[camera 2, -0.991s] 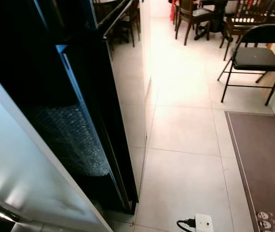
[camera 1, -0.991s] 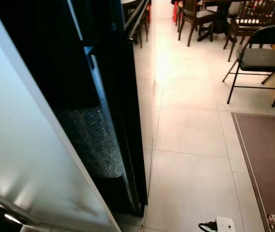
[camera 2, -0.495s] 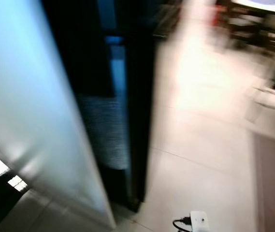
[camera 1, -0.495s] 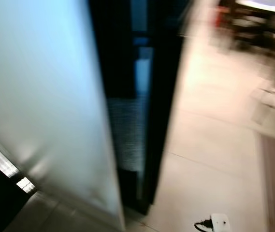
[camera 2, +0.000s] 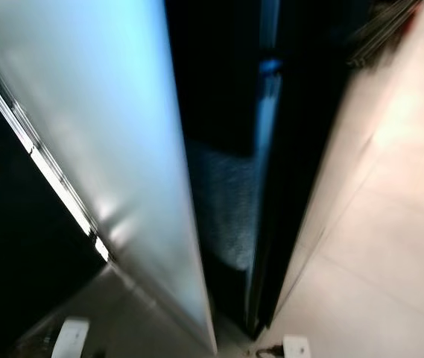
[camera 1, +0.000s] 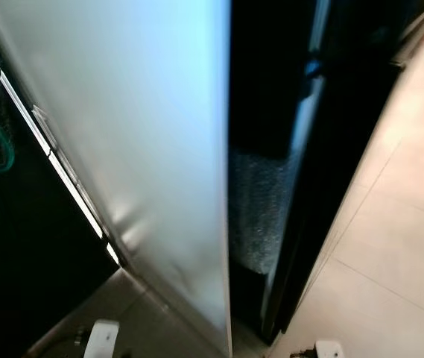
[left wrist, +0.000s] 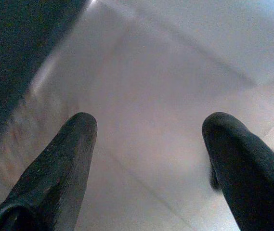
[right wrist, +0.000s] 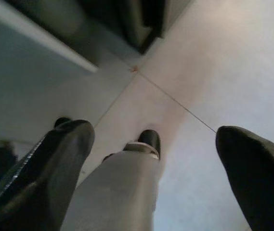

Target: Restocking fridge

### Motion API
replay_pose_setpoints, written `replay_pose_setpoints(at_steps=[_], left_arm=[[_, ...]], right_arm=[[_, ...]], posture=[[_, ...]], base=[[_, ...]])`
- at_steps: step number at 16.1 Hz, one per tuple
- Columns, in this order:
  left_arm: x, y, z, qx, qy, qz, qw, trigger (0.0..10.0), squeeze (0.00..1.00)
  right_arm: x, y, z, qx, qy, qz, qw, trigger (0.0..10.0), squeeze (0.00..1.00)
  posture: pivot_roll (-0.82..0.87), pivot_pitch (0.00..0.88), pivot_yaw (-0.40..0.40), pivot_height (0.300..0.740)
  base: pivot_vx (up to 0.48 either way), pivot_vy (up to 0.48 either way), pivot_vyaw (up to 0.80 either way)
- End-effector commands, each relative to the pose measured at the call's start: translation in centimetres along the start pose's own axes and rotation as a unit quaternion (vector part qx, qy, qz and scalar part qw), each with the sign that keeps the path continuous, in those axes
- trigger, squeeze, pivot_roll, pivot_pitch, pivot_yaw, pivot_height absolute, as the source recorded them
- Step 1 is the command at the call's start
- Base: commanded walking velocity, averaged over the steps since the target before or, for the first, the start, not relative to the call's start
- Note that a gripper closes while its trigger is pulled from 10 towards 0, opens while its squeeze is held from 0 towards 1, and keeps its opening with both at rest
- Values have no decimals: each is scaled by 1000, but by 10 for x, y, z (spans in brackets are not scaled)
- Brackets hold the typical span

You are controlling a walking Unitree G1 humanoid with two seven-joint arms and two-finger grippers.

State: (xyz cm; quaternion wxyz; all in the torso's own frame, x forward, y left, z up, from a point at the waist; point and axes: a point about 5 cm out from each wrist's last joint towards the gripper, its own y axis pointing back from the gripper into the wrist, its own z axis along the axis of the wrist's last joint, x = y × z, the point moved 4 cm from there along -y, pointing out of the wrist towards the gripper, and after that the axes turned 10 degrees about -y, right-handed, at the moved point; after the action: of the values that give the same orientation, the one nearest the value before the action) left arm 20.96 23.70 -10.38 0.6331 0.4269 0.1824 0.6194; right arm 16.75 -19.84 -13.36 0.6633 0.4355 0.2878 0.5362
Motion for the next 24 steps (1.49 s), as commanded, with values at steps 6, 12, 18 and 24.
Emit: replay_pose_setpoints(at_steps=[6, 12, 18, 24], left_arm=[[-9, 16, -60, 86, -3, -11, 996, 10000, 0], [-17, 3, -19, 42, 1, -17, 999, 10000, 0], [-19, 2, -17, 40, 5, -19, 999, 10000, 0], [-18, 2, -16, 41, 10, -16, 999, 10000, 0]], right_arm=[[-8, 1, -8, 15, -1, -10, 1000, 10000, 0], [-9, 2, -7, 14, 15, -9, 1000, 10000, 0], [-8, 1, -6, 13, 30, -6, 999, 10000, 0], [-7, 1, -4, 13, 45, -3, 999, 10000, 0]], posture=[[-68, 0, 42, 740], [-71, 0, 31, 740], [-68, 0, 25, 740], [-61, 0, 24, 740]], base=[[0, -161, 0], [0, -336, 0], [0, -337, 93], [0, -56, 763]])
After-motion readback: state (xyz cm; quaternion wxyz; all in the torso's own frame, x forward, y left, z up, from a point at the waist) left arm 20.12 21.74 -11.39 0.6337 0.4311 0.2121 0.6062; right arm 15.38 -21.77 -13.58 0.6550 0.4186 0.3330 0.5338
